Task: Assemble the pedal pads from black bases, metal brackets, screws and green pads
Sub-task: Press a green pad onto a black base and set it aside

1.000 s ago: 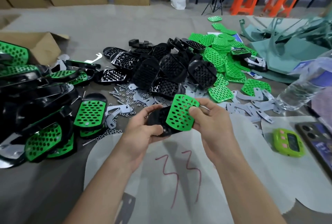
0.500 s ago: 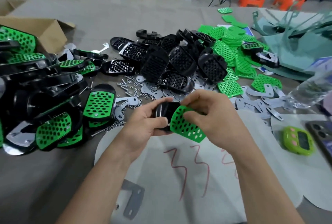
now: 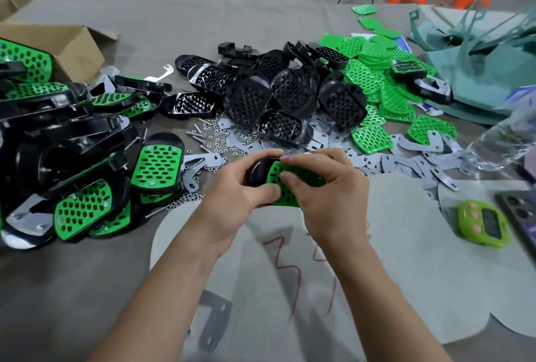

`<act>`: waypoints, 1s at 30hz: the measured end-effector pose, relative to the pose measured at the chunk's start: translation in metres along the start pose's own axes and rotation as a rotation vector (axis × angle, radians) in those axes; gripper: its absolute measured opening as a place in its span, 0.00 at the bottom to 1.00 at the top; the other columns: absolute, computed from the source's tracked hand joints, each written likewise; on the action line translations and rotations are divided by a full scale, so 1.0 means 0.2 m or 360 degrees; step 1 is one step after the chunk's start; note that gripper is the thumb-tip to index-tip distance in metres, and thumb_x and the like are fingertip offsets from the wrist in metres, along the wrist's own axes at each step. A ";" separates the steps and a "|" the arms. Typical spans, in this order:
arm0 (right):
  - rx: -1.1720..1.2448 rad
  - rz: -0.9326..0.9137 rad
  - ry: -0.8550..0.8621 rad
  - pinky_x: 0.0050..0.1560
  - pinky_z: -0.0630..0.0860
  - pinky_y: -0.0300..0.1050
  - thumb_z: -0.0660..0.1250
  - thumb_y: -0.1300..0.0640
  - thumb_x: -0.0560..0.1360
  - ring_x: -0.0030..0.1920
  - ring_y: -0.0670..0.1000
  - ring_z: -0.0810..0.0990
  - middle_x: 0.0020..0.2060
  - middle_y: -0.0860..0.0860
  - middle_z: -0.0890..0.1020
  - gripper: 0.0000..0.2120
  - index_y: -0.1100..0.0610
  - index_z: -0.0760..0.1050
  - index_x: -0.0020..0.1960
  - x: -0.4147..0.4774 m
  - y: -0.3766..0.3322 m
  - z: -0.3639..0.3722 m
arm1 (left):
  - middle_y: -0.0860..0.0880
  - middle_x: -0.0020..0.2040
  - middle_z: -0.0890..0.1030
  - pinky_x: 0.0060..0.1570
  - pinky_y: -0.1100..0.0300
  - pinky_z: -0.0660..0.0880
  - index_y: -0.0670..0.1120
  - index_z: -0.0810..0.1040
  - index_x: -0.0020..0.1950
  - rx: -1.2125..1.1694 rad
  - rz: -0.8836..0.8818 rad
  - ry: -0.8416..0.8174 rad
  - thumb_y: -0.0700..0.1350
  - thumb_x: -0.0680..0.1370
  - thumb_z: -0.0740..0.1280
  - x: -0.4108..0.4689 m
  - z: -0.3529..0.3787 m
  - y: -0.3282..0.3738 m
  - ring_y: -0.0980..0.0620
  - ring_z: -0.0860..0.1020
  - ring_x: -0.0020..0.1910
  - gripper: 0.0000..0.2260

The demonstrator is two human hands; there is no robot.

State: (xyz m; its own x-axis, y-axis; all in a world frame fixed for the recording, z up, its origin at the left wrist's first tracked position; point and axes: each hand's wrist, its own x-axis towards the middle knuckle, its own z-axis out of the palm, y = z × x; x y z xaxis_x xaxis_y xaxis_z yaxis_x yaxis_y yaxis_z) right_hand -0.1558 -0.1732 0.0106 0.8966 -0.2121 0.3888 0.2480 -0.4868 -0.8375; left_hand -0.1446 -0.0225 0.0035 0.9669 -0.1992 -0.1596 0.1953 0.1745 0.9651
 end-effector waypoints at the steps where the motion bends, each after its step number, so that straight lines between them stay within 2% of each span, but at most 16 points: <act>1: 0.0000 -0.0045 0.0059 0.50 0.71 0.27 0.79 0.59 0.66 0.49 0.40 0.79 0.45 0.31 0.79 0.18 0.43 0.84 0.52 -0.01 0.00 0.01 | 0.45 0.51 0.85 0.48 0.57 0.81 0.50 0.84 0.59 0.0034 0.0028 0.0038 0.28 0.71 0.70 0.00 0.01 0.00 0.52 0.83 0.50 0.23; 3: -0.0019 -0.0110 0.0161 0.57 0.73 0.34 0.81 0.59 0.65 0.55 0.44 0.77 0.53 0.31 0.80 0.19 0.46 0.85 0.53 -0.04 0.02 0.01 | 0.45 0.48 0.86 0.42 0.59 0.80 0.50 0.85 0.56 0.0023 0.0015 0.0121 0.24 0.71 0.69 0.00 0.03 -0.01 0.51 0.83 0.47 0.24; 5: -0.0100 -0.0080 0.0231 0.61 0.72 0.40 0.83 0.55 0.63 0.57 0.46 0.76 0.57 0.38 0.82 0.21 0.48 0.85 0.55 -0.05 0.04 0.01 | 0.46 0.44 0.85 0.38 0.60 0.79 0.50 0.85 0.53 -0.0031 -0.0022 0.0205 0.23 0.70 0.69 0.00 0.04 -0.01 0.50 0.82 0.43 0.23; 7: -0.0177 0.0130 0.0186 0.60 0.70 0.35 0.82 0.47 0.63 0.54 0.41 0.76 0.56 0.40 0.82 0.24 0.44 0.83 0.58 -0.05 0.06 0.00 | 0.46 0.42 0.84 0.36 0.59 0.79 0.48 0.85 0.52 -0.0108 -0.0051 0.0270 0.22 0.69 0.69 0.00 0.05 -0.01 0.49 0.82 0.41 0.23; 8: -0.0127 0.0322 0.0066 0.57 0.71 0.32 0.80 0.43 0.63 0.52 0.38 0.77 0.54 0.40 0.82 0.25 0.42 0.82 0.60 -0.04 0.06 0.00 | 0.45 0.42 0.84 0.36 0.58 0.79 0.47 0.85 0.52 -0.0166 -0.0063 0.0286 0.22 0.69 0.68 0.00 0.05 -0.01 0.48 0.82 0.41 0.23; 9: 0.0024 0.0536 -0.0093 0.54 0.74 0.32 0.77 0.41 0.64 0.50 0.37 0.79 0.52 0.41 0.83 0.26 0.41 0.81 0.61 -0.03 0.06 0.00 | 0.45 0.42 0.84 0.36 0.58 0.80 0.47 0.85 0.52 -0.0215 -0.0067 0.0293 0.22 0.69 0.68 -0.01 0.06 -0.01 0.48 0.82 0.41 0.23; 11: 0.0568 0.0838 -0.0399 0.49 0.81 0.47 0.74 0.44 0.68 0.45 0.44 0.84 0.46 0.49 0.86 0.21 0.47 0.82 0.60 -0.02 0.08 -0.03 | 0.45 0.41 0.84 0.35 0.58 0.80 0.47 0.85 0.51 -0.0256 -0.0047 0.0303 0.21 0.68 0.68 -0.01 0.07 0.00 0.49 0.82 0.40 0.23; 12: 0.0839 0.0890 -0.0519 0.47 0.83 0.53 0.73 0.48 0.71 0.46 0.49 0.85 0.46 0.54 0.86 0.16 0.50 0.83 0.58 -0.02 0.09 -0.05 | 0.46 0.41 0.84 0.34 0.58 0.80 0.46 0.85 0.51 -0.0264 -0.0032 0.0307 0.22 0.68 0.68 -0.01 0.07 0.01 0.49 0.82 0.39 0.22; 14: 0.1123 0.0898 -0.0650 0.46 0.82 0.49 0.69 0.52 0.76 0.50 0.54 0.85 0.50 0.57 0.86 0.12 0.53 0.84 0.56 -0.02 0.10 -0.10 | 0.48 0.40 0.84 0.34 0.58 0.80 0.45 0.85 0.52 -0.0261 -0.0016 0.0311 0.22 0.68 0.69 -0.02 0.07 0.02 0.49 0.83 0.39 0.22; 17: 0.1221 0.0918 -0.0652 0.48 0.82 0.48 0.68 0.53 0.77 0.53 0.57 0.85 0.53 0.58 0.86 0.12 0.54 0.85 0.56 -0.02 0.10 -0.13 | 0.48 0.40 0.85 0.33 0.58 0.79 0.45 0.84 0.53 -0.0249 -0.0012 0.0293 0.22 0.68 0.69 -0.02 0.08 0.03 0.50 0.83 0.38 0.22; 24: 0.1277 0.0965 -0.0561 0.49 0.83 0.52 0.71 0.58 0.74 0.50 0.58 0.85 0.52 0.62 0.86 0.13 0.62 0.83 0.56 -0.01 0.06 -0.12 | 0.45 0.40 0.84 0.34 0.59 0.79 0.48 0.85 0.51 -0.0177 0.0026 0.0320 0.22 0.69 0.70 -0.04 0.06 0.04 0.49 0.82 0.40 0.22; 28: 0.1209 0.1035 -0.0497 0.50 0.84 0.56 0.66 0.63 0.79 0.49 0.60 0.85 0.51 0.63 0.86 0.09 0.62 0.83 0.55 -0.01 0.05 -0.09 | 0.48 0.41 0.85 0.36 0.59 0.80 0.47 0.85 0.53 -0.0009 0.0091 0.0398 0.23 0.69 0.71 -0.05 0.06 0.02 0.52 0.82 0.39 0.22; 30: 0.1193 0.1052 -0.0495 0.48 0.84 0.55 0.66 0.64 0.79 0.48 0.59 0.85 0.50 0.63 0.86 0.08 0.63 0.83 0.55 -0.01 0.06 -0.09 | 0.52 0.42 0.85 0.38 0.57 0.81 0.50 0.85 0.54 0.0285 0.0179 0.0460 0.28 0.68 0.74 -0.06 0.06 0.00 0.54 0.83 0.40 0.21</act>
State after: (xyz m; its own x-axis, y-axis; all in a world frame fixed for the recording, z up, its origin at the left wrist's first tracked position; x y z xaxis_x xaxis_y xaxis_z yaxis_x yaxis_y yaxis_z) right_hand -0.1619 -0.1929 0.0064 0.9650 0.0345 -0.2600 -0.2572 0.3193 -0.9121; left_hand -0.1581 -0.0311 0.0082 0.9922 0.0973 -0.0775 0.0776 0.0029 0.9970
